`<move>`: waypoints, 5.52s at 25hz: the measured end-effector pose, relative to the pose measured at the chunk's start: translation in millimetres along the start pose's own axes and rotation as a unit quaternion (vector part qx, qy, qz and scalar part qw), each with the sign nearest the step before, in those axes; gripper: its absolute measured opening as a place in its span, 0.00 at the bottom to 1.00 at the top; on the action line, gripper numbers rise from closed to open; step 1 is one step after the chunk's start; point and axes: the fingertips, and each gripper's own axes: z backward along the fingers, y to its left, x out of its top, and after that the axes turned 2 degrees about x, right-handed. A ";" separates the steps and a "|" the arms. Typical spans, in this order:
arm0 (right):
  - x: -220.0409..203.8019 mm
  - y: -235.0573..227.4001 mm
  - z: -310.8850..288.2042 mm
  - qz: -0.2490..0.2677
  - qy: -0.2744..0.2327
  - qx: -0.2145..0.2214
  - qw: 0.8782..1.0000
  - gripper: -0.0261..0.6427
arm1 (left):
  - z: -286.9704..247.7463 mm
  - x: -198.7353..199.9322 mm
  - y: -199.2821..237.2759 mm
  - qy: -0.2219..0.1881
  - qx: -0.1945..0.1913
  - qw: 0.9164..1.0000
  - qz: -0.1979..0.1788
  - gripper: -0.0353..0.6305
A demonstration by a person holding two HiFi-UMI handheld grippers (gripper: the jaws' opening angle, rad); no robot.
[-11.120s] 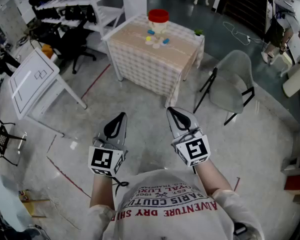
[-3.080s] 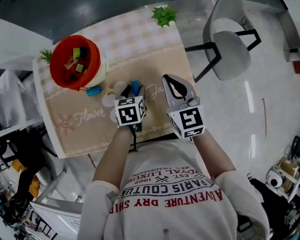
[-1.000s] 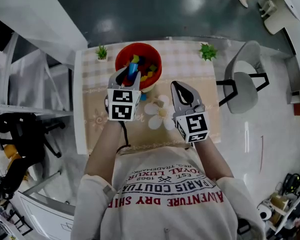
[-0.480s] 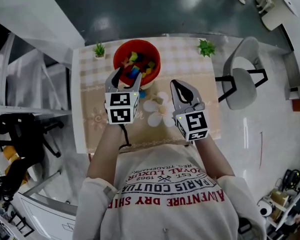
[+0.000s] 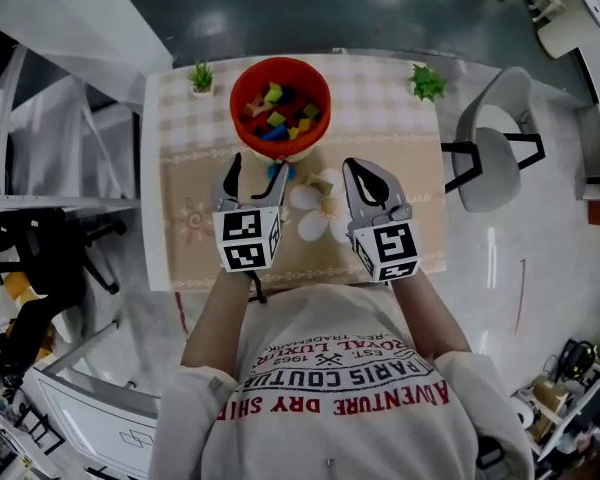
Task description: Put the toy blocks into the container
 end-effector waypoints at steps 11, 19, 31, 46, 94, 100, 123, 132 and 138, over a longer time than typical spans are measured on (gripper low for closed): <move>-43.0 -15.6 -4.2 -0.006 0.046 0.016 0.999 0.04 | -41.3 -98.8 -16.5 0.117 0.006 0.992 0.041 0.60; -62.4 -27.9 -16.9 -0.009 0.057 0.028 0.998 0.04 | -65.3 -123.9 -16.0 0.150 0.023 0.987 0.052 0.61; -72.7 -43.2 -20.4 -0.023 0.063 0.036 0.997 0.04 | -68.7 -138.7 -8.0 0.180 0.051 0.982 0.020 0.51; -30.9 -22.8 -9.7 0.000 0.022 0.032 0.999 0.04 | -12.2 -56.2 -16.5 0.084 0.005 0.996 -0.018 0.52; 20.9 -44.8 2.2 -0.002 -0.018 -0.036 0.999 0.04 | -45.5 90.9 -44.5 0.008 -0.056 0.989 -0.139 0.68; 5.2 -33.8 11.5 0.005 -0.008 -0.014 1.000 0.04 | -19.1 56.4 -58.0 0.005 -0.047 0.989 -0.137 0.68; -67.1 -34.3 31.1 0.009 0.021 0.044 0.999 0.04 | -46.4 -110.4 -106.3 0.117 -0.055 0.987 -0.094 0.68; -86.3 -47.6 25.4 -0.005 0.036 0.037 0.999 0.04 | -79.0 -146.4 -113.0 0.165 -0.068 0.979 -0.100 0.67; -85.8 -53.7 29.1 -0.003 0.037 0.032 0.999 0.04 | -79.3 -152.9 -108.6 0.169 -0.062 0.979 -0.099 0.52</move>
